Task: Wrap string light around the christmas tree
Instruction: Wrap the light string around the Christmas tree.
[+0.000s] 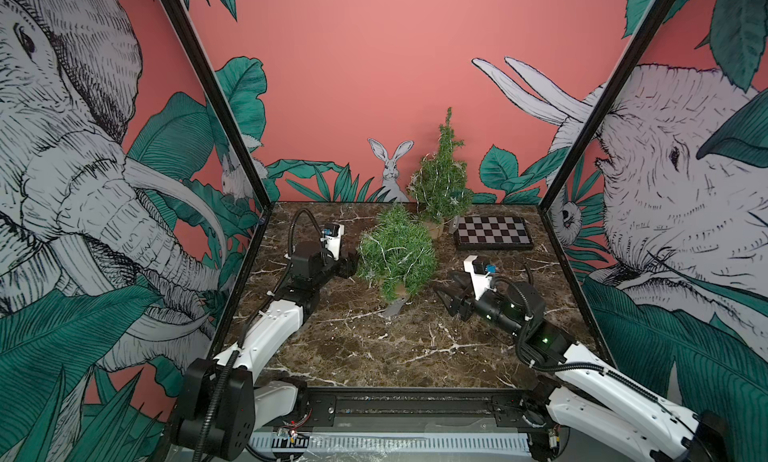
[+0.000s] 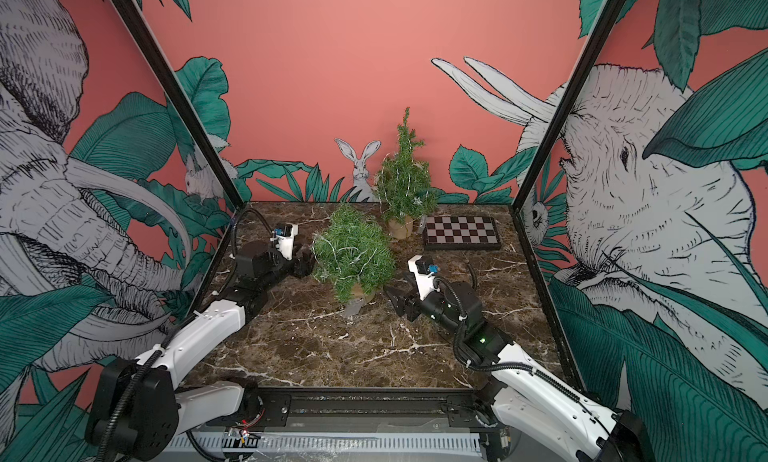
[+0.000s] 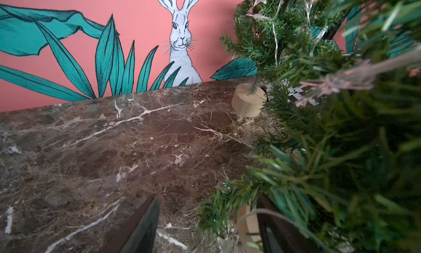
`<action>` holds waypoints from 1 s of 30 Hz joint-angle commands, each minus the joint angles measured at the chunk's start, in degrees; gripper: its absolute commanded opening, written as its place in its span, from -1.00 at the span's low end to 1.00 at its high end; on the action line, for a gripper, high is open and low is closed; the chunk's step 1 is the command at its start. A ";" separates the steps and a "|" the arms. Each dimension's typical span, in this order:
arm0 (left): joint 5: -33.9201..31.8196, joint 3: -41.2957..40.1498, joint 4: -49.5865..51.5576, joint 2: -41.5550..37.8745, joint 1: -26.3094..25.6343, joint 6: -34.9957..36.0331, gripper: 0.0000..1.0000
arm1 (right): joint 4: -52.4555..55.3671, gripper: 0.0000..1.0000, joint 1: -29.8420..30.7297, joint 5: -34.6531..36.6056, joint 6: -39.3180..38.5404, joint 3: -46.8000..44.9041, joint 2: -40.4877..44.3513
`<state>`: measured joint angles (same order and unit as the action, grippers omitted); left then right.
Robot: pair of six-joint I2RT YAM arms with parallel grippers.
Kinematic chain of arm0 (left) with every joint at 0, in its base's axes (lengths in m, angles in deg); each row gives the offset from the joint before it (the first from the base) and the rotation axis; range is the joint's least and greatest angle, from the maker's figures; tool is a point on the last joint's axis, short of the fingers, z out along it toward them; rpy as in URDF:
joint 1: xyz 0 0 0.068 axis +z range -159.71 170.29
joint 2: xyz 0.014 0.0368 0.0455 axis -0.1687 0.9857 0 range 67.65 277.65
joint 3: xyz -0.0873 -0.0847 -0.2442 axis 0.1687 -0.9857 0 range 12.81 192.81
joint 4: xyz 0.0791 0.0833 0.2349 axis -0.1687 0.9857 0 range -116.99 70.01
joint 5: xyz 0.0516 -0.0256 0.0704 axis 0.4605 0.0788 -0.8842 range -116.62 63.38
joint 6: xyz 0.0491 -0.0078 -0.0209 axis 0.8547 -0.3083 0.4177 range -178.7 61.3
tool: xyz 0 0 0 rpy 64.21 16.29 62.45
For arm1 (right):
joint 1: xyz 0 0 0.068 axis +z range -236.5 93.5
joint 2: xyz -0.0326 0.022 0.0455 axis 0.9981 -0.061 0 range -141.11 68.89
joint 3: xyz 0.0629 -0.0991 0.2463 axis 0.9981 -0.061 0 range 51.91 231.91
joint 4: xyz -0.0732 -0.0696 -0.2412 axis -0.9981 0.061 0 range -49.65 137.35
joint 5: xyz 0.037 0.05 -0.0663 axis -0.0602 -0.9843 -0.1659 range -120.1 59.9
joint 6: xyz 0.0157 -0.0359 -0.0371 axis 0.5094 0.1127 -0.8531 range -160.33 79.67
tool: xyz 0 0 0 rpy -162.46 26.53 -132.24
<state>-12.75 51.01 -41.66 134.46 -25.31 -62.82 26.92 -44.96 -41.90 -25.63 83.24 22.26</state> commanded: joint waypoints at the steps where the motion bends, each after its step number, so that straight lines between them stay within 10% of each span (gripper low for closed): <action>1: -3.20 -2.33 2.64 -4.52 0.19 1.63 0.52 | -2.97 0.41 0.12 2.11 -0.97 -0.31 -0.21; 11: -4.44 -8.13 9.99 -13.44 0.21 0.38 0.99 | -4.36 0.40 0.19 5.22 -1.61 -1.87 2.05; 30: -17.46 0.67 25.32 -12.38 0.21 6.22 0.90 | -3.38 0.40 0.16 6.26 -0.29 -1.51 4.97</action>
<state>-29.23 47.80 -19.63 121.11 -25.31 -60.28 26.30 -44.96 -36.04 -26.51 81.23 26.70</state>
